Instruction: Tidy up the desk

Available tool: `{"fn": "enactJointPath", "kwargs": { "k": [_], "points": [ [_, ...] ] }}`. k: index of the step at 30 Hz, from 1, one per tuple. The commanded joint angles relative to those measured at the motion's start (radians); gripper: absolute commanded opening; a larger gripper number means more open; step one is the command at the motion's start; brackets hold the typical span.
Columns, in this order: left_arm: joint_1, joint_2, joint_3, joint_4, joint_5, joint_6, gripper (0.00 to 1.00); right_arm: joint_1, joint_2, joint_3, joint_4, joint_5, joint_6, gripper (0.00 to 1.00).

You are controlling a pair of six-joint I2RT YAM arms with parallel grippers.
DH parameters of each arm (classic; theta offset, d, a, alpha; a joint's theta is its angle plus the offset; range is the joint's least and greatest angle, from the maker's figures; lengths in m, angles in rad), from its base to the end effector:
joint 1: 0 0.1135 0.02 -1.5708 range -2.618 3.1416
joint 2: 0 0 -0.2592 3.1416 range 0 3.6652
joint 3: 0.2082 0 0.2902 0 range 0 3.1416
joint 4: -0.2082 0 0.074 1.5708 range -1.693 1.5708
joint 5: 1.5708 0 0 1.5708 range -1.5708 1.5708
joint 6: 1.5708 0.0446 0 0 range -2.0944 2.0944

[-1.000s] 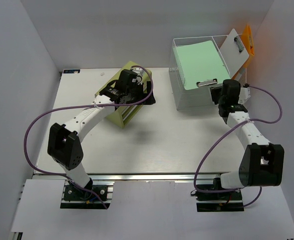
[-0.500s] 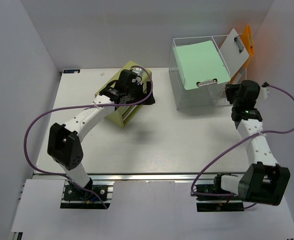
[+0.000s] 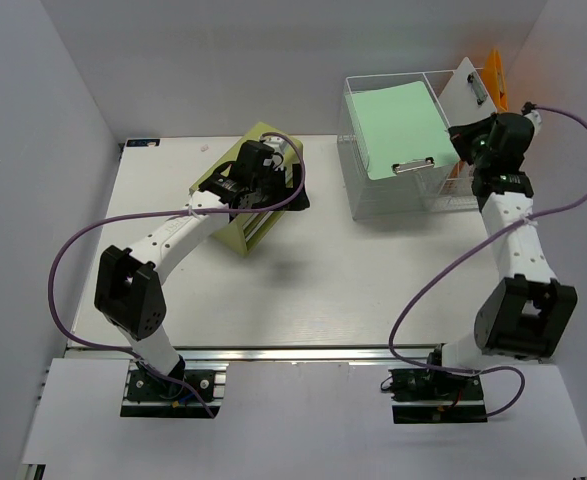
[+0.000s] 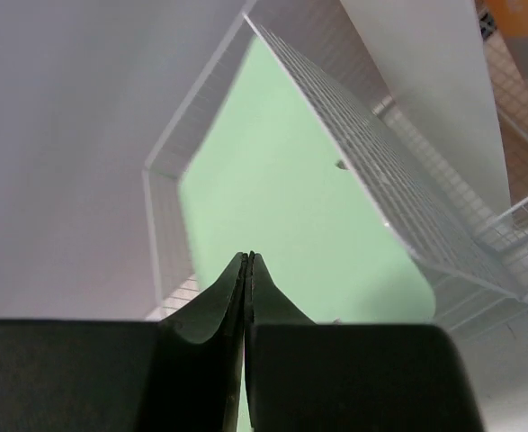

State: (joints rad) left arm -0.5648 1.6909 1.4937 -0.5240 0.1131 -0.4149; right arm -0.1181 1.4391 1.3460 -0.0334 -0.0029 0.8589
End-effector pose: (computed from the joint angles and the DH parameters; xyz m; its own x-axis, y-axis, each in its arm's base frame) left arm 0.3606 -0.2345 0.2959 -0.7537 0.0034 -0.6573 0.3274 0.8690 -0.3709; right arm 0.3892 -0.0460 0.3888 0.0052 0.7618 -0.6478 0.1700 0.6377 0.7513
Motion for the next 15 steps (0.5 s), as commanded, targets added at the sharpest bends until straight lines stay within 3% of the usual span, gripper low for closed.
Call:
{"fn": "enactJointPath", "kwargs": {
  "k": [1,8,15],
  "points": [
    [0.006,-0.046,-0.006,0.007,-0.006,0.010,0.98,-0.003,0.081,0.033,-0.008,-0.077,-0.046,0.00],
    [0.006,-0.050,-0.006,-0.001,-0.016,0.002,0.98,0.014,0.205,0.036,-0.049,-0.124,-0.072,0.00],
    [0.006,-0.050,-0.007,0.007,-0.016,-0.008,0.98,0.087,0.276,0.125,-0.151,0.084,-0.162,0.00]
  ]
}}
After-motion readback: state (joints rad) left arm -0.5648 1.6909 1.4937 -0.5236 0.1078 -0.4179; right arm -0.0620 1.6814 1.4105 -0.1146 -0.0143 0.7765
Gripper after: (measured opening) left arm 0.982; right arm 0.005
